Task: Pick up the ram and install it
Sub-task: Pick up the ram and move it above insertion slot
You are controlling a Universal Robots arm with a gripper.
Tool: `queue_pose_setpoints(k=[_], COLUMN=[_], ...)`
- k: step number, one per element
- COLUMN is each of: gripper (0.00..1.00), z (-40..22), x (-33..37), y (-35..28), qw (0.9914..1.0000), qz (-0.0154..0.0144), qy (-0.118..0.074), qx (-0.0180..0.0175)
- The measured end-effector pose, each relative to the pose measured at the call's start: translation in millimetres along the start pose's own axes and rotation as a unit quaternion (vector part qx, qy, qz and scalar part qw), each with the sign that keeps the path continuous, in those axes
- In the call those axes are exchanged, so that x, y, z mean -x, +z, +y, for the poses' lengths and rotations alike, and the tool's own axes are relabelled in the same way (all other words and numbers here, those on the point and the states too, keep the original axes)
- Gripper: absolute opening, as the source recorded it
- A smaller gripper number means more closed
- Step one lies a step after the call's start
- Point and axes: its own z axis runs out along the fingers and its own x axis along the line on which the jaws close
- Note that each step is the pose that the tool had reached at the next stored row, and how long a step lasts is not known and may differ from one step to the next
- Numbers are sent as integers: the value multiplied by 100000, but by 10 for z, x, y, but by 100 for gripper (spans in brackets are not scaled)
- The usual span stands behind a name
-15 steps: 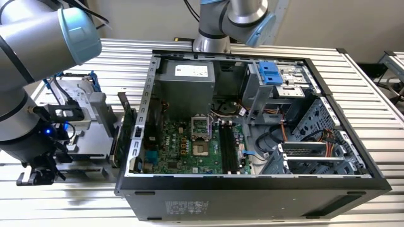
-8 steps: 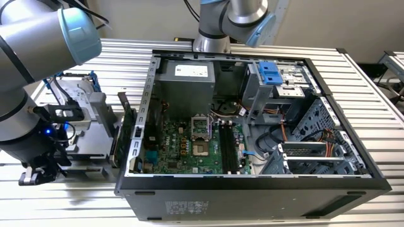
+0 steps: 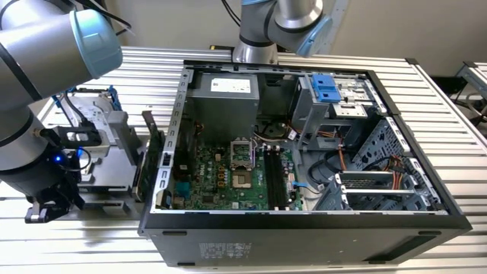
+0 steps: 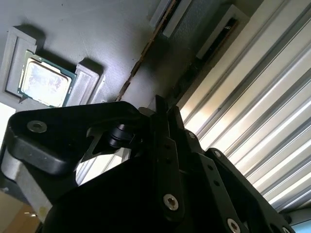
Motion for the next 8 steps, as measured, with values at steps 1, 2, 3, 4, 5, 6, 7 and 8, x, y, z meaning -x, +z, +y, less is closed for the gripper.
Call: queue_pose_setpoints(k=[1,2,3,4,5,6,7,8], gripper=[0,0,0,0,0,0,0,0], z=[0,0,0,0,0,0,0,0], x=[0,0,0,0,0,0,0,0], y=[0,0,1,1,1,1,1,1], qw=[100000,100000,100000,100000,100000,100000,100000,100000], qz=[0,-3,-3,-1,-1,0,-1,0], qy=[-1,0,0,0,0,0,0,0], qx=[-1,-3,-2,-2,-1,0,-1,-1])
